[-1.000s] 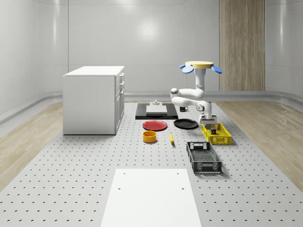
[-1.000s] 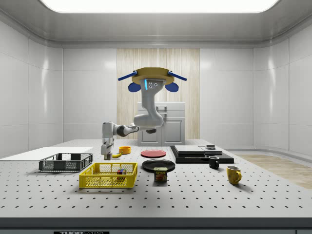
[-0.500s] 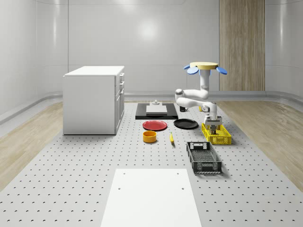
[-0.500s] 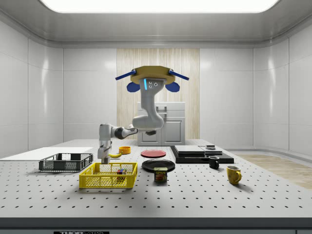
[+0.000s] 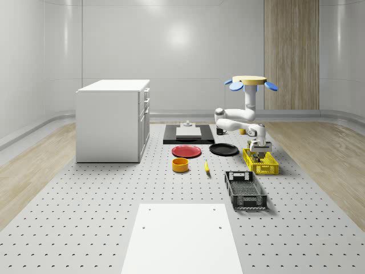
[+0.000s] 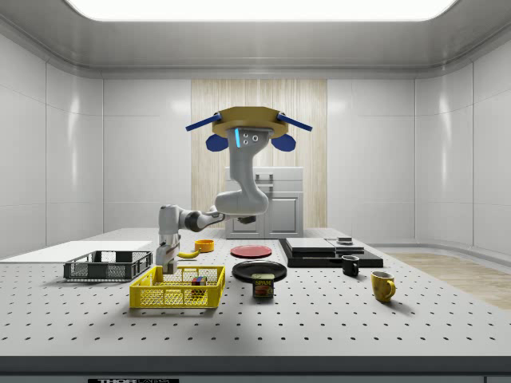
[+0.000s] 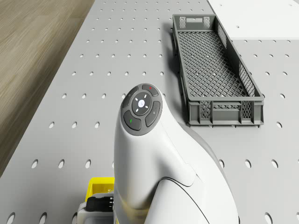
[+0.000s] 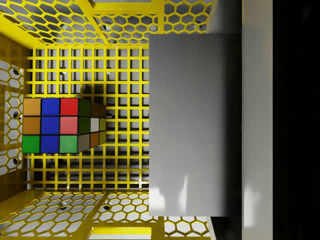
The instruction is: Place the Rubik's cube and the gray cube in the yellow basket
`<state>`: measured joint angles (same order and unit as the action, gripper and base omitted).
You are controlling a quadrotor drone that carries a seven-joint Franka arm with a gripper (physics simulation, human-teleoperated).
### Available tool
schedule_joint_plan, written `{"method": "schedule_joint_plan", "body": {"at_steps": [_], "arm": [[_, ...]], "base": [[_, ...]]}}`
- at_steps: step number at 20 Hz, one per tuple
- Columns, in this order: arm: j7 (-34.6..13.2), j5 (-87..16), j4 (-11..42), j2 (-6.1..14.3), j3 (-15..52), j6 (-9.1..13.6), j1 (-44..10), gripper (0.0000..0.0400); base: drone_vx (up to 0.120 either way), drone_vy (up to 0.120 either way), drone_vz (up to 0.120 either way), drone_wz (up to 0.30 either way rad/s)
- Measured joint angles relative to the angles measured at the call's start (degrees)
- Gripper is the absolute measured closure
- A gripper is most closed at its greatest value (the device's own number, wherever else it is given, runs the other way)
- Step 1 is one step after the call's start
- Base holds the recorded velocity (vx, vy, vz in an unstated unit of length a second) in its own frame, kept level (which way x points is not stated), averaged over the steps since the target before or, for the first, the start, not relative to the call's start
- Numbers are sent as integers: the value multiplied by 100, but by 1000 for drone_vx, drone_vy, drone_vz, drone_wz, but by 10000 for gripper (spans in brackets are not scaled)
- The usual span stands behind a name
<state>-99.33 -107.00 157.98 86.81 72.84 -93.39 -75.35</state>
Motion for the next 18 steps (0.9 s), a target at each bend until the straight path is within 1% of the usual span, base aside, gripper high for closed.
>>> {"method": "schedule_joint_plan", "body": {"at_steps": [9,17,18], "arm": [[2,-516,-200,-20,-563,-255,-111,150],[16,-990,-441,-116,-1063,-460,-223,150],[19,-1038,-468,-132,-1112,-477,-233,127]], "base": [[0,0,0,0],[0,0,0,0],[0,0,0,0]]}}
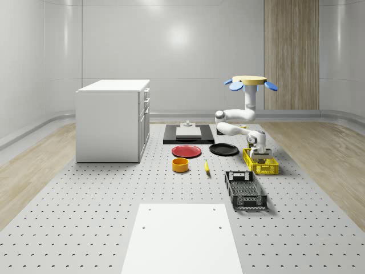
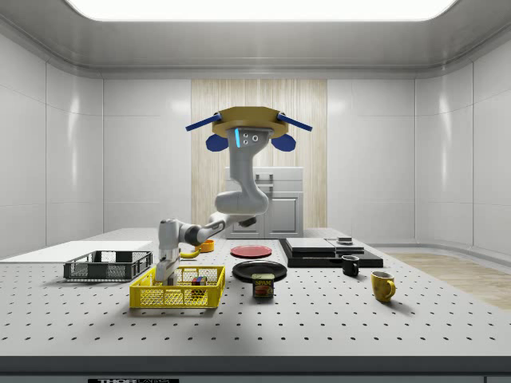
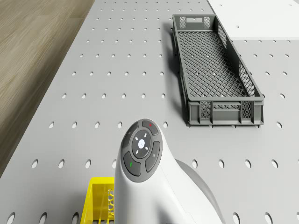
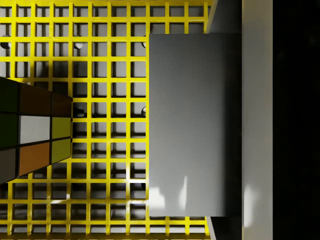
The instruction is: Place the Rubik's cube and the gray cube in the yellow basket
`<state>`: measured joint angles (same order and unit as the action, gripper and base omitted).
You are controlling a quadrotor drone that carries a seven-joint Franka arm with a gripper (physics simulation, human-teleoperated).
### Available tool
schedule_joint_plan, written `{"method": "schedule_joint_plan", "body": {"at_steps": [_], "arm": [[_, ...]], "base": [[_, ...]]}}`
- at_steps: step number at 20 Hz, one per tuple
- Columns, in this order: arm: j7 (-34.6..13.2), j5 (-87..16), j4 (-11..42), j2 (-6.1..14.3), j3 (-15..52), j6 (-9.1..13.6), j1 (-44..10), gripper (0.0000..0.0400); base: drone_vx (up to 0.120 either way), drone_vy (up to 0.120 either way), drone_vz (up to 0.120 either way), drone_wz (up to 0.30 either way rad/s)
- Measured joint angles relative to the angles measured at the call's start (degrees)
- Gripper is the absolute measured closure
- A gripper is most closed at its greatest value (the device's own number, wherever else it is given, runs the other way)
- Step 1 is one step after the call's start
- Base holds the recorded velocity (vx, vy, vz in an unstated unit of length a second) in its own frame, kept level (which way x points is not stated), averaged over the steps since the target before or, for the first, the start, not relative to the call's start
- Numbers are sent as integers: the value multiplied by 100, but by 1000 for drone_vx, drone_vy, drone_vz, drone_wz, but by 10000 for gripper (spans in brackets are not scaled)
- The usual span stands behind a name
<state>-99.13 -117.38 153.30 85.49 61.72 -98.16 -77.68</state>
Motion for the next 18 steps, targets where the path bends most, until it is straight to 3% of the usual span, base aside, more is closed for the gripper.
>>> {"method": "schedule_joint_plan", "body": {"at_steps": [3,6,18], "arm": [[11,-104,-57,-43,-102,-28,-17,60],[21,-88,-37,-63,-73,12,7,28],[38,298,208,-63,374,294,158,2]], "base": [[0,0,0,0],[0,0,0,0],[0,0,0,0]]}}
